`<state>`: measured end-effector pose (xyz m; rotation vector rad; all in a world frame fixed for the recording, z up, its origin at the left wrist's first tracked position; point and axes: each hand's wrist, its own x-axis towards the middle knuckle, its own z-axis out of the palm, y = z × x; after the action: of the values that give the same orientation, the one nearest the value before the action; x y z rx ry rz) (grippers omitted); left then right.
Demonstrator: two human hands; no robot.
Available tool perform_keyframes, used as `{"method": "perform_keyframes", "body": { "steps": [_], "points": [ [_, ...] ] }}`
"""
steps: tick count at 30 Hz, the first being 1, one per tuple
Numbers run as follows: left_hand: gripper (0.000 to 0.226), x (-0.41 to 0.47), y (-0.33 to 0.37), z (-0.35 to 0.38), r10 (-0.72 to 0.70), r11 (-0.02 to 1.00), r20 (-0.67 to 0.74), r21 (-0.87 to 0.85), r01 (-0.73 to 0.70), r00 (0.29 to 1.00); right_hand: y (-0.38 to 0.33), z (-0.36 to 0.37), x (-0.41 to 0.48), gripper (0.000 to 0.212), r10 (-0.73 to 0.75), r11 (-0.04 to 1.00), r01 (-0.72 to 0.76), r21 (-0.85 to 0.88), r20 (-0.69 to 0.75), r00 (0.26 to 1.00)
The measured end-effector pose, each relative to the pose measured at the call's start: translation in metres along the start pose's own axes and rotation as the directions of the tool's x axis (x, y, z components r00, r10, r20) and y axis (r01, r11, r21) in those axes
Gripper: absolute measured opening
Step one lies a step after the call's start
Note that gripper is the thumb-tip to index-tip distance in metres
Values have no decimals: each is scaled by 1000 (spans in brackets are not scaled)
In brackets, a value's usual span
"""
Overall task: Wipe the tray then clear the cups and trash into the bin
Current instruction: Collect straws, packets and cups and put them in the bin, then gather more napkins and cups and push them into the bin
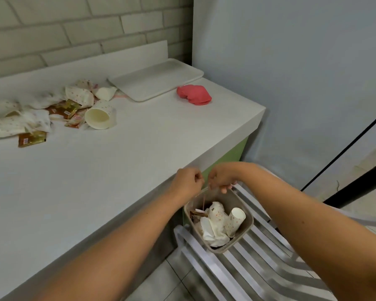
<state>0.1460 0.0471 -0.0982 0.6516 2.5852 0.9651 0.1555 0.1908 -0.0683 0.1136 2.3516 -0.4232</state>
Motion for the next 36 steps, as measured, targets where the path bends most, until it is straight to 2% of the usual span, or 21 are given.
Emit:
{"method": "perform_keyframes", "body": {
  "steps": [5, 12, 15, 20, 29, 33, 36],
  "points": [
    [18, -4, -9, -50, 17, 1000, -144, 1, -17, 989, -49, -35, -7, 15, -93, 996, 93, 1, -43, 995],
    [14, -22, -76, -132, -104, 994, -312, 7, 111, 944, -140, -49, 17, 15, -252, 968, 251, -29, -130, 959],
    [12, -32, -113, -168, -189, 979, -368, 4, 205, 910, -186, -48, 34, 18, -326, 945, 322, -50, -120, 938],
    [10, -53, -180, -224, -339, 933, -460, -55, 355, 820, -263, -47, 65, 18, -413, 911, 407, -69, -122, 903],
    [19, -87, -279, -304, -454, 868, -578, -115, 483, 678, -370, -43, 107, 20, -501, 863, 490, -128, -75, 862],
    [23, -101, -316, -342, -495, 825, -643, -136, 549, 585, -406, -43, 120, 12, -519, 853, 508, -121, -81, 851],
    [21, -110, -339, -367, -518, 799, -696, -185, 573, 498, -426, -43, 128, 18, -537, 842, 526, -120, -80, 840]
  ]
}}
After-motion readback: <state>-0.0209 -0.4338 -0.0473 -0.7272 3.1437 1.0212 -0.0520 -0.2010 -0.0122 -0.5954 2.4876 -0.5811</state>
